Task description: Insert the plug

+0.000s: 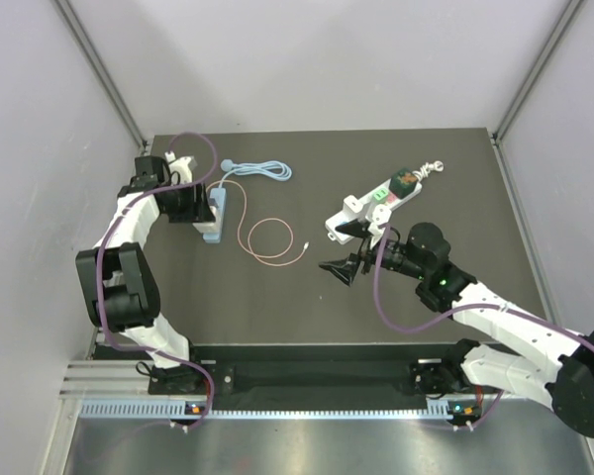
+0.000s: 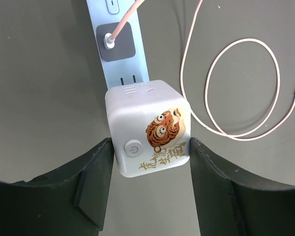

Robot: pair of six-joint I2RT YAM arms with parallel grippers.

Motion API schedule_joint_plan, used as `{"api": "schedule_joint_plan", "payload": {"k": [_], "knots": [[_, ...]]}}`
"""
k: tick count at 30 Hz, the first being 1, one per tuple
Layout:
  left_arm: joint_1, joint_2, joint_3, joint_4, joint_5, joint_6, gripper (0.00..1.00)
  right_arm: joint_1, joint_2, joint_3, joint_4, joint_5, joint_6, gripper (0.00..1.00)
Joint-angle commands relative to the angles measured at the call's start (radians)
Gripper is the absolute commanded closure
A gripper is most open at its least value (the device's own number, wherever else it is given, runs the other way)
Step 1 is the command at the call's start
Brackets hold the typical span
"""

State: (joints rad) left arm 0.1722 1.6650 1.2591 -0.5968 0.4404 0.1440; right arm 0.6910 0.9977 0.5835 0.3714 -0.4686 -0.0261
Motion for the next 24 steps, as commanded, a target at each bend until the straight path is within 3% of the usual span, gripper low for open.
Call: {"api": "schedule_joint_plan", "payload": {"k": [1, 24], "knots": [[0.007, -0.025, 0.002, -0.025, -0.029, 0.011, 1.00, -0.002, 0.009, 0.058, 0.005, -0.033, -0.014, 0.00], [0.006, 0.010, 0.120, -0.110, -0.014, -0.026, 1.00, -0.002, 0.044, 0.065, 0.004, -0.031, -0.018, 0.00]]}}
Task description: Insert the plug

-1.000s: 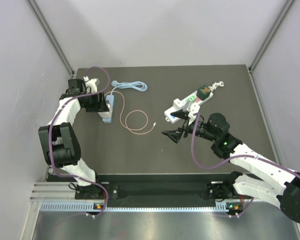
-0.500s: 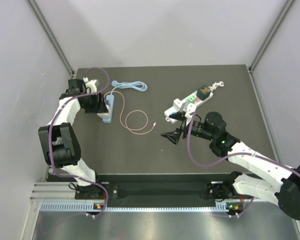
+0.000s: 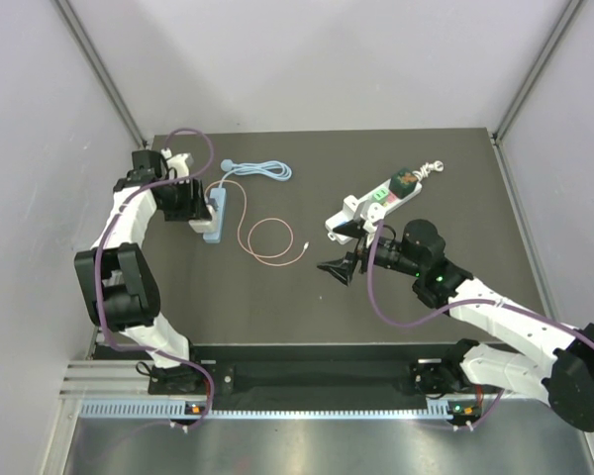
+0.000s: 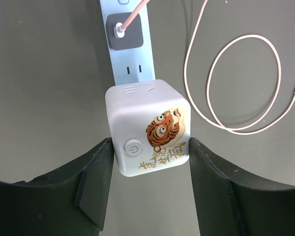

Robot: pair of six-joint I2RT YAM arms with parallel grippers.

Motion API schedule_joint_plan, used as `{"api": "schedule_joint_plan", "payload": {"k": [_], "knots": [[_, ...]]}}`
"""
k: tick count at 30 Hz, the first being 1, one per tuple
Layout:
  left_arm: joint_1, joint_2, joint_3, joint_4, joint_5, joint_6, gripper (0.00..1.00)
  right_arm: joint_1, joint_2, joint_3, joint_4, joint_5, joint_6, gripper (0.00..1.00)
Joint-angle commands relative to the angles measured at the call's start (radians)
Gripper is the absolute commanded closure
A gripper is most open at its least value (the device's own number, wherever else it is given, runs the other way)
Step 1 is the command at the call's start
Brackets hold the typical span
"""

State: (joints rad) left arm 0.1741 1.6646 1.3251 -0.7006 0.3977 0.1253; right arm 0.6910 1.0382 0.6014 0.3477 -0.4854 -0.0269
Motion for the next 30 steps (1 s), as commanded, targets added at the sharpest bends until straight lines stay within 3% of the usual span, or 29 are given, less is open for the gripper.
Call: {"api": "schedule_joint_plan", "payload": {"k": [1, 18, 30], "knots": [[0.005, 0.018, 0.059, -0.014, 0.032, -0.007, 1.00, -0.002, 0.003, 0.047, 0.027, -0.013, -0.019, 0.00], [0.002, 0.110, 0.121, -0.094, 0.053, 0.008, 1.00, -0.001, 0.016, 0.044, 0.030, -0.005, -0.028, 0.00], [-0.001, 0.076, 0.137, -0.129, 0.039, -0.004, 1.00, -0.004, 0.029, 0.047, 0.030, -0.012, -0.028, 0.00]]}}
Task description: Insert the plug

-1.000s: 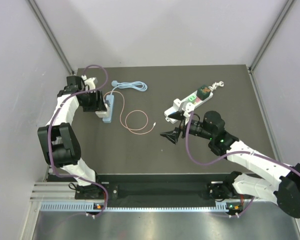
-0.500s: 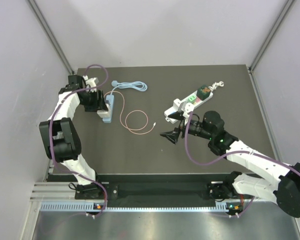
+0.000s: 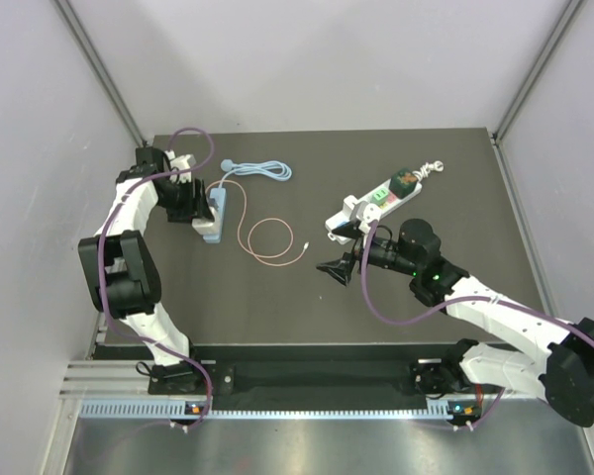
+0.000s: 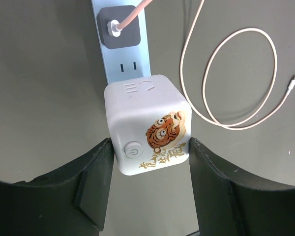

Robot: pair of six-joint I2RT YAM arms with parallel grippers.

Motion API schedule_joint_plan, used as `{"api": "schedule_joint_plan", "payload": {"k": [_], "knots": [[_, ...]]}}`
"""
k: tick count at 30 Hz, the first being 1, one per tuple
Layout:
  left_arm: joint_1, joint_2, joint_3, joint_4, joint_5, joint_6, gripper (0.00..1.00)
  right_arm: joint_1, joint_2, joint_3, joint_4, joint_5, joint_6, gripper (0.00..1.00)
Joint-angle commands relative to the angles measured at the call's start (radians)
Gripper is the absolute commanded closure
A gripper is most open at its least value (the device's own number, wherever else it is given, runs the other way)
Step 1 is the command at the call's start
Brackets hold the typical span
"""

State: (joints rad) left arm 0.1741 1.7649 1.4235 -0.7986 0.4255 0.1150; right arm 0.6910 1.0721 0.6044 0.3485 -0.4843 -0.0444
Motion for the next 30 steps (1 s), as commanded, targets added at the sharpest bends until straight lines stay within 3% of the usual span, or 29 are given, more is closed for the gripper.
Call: {"api": "schedule_joint_plan", "payload": {"k": [1, 30], "knots": [[-0.002, -0.022, 0.041, -0.034, 0.013, 0.003, 1.00, -0.002, -0.006, 0.046, 0.027, -0.013, -0.012, 0.00], [-0.025, 0.037, 0.086, -0.071, -0.013, -0.001, 1.00, -0.002, -0.006, 0.054, 0.021, -0.007, -0.022, 0.00]]}}
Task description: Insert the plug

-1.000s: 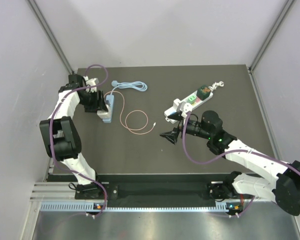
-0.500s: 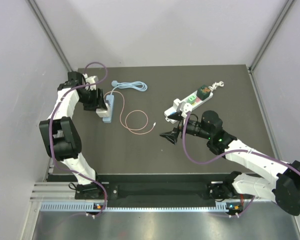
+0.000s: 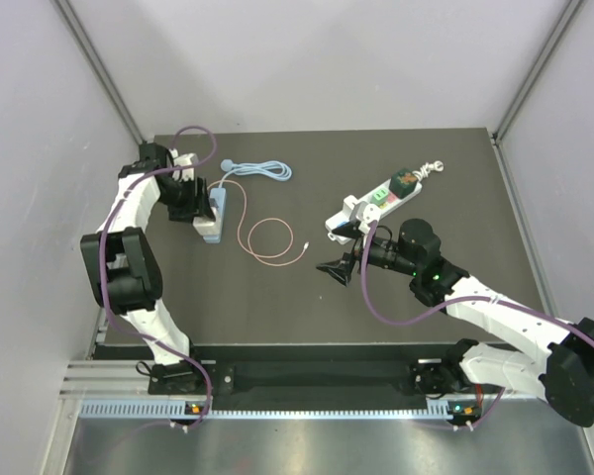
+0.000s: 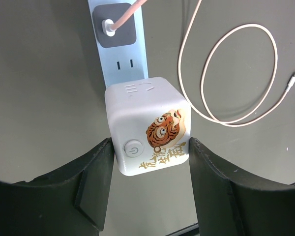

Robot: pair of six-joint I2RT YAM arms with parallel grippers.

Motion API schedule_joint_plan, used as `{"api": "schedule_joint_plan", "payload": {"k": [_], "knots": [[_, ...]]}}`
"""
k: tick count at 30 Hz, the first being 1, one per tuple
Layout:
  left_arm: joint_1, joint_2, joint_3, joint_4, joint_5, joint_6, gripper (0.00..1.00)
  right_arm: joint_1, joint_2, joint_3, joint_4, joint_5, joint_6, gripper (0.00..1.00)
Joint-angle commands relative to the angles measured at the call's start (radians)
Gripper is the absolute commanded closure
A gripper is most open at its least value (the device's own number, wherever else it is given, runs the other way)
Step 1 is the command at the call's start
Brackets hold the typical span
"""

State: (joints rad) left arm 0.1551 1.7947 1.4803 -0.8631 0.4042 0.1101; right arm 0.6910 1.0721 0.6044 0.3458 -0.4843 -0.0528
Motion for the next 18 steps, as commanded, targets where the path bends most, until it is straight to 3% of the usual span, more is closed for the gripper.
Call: {"api": "schedule_joint_plan", "payload": {"k": [1, 18], "knots": [[-0.005, 0.011, 0.029, -0.007, 0.008, 0.000, 1.00, -0.002, -0.008, 0.057, 0.024, -0.008, -0.013, 0.00], [-0.006, 0.035, 0.078, -0.054, -0.019, 0.005, 1.00, -0.004, -0.001, 0.063, 0.013, -0.010, -0.016, 0.00]]}}
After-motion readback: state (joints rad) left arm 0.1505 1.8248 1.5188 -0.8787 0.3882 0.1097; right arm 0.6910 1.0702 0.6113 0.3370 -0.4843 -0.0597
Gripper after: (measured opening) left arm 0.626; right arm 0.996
